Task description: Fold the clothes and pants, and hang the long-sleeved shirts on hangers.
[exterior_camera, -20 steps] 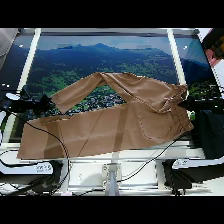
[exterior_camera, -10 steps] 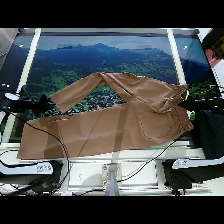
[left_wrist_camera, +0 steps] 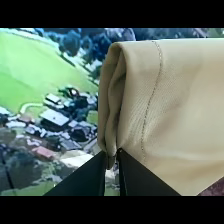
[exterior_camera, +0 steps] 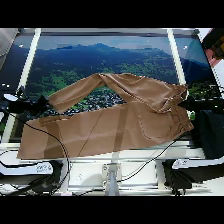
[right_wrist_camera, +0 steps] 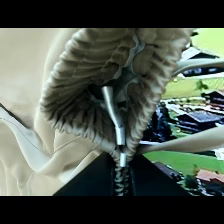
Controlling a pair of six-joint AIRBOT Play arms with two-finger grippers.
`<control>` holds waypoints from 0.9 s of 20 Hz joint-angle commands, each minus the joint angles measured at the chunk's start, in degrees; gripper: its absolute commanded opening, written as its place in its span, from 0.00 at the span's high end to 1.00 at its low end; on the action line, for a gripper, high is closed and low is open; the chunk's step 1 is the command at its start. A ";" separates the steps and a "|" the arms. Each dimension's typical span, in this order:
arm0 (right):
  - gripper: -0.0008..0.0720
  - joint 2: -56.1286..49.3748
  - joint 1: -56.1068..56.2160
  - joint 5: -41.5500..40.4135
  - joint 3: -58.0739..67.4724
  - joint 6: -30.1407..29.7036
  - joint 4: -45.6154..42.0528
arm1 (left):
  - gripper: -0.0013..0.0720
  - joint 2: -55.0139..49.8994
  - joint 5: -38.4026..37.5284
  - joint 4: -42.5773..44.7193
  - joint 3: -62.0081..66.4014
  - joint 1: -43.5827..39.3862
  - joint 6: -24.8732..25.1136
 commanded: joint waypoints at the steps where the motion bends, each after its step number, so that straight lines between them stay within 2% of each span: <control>1: 0.94 -0.02 0.04 0.00 0.07 0.02 0.00 | 0.84 0.04 1.99 -0.79 0.04 -0.09 0.04; 2: 0.94 -0.02 0.04 0.00 0.07 0.02 0.00 | 0.87 0.04 2.54 -1.53 0.07 -0.09 0.04; 3: 0.94 -0.02 0.04 0.00 0.07 0.02 -0.02 | 0.96 0.04 2.75 -2.27 0.07 -0.09 0.17; 9: 0.94 -0.02 0.04 -0.07 0.07 -0.02 -0.02 | 0.96 2.62 2.64 -3.80 5.03 -0.04 12.61; 14: 0.94 -0.02 0.00 -0.07 0.07 -0.02 -0.22 | 0.96 7.56 2.71 -3.85 15.19 -0.11 30.82; 18: 0.94 -0.02 0.00 -0.04 0.07 0.00 -0.22 | 0.96 10.80 4.57 -3.85 18.38 -0.11 49.44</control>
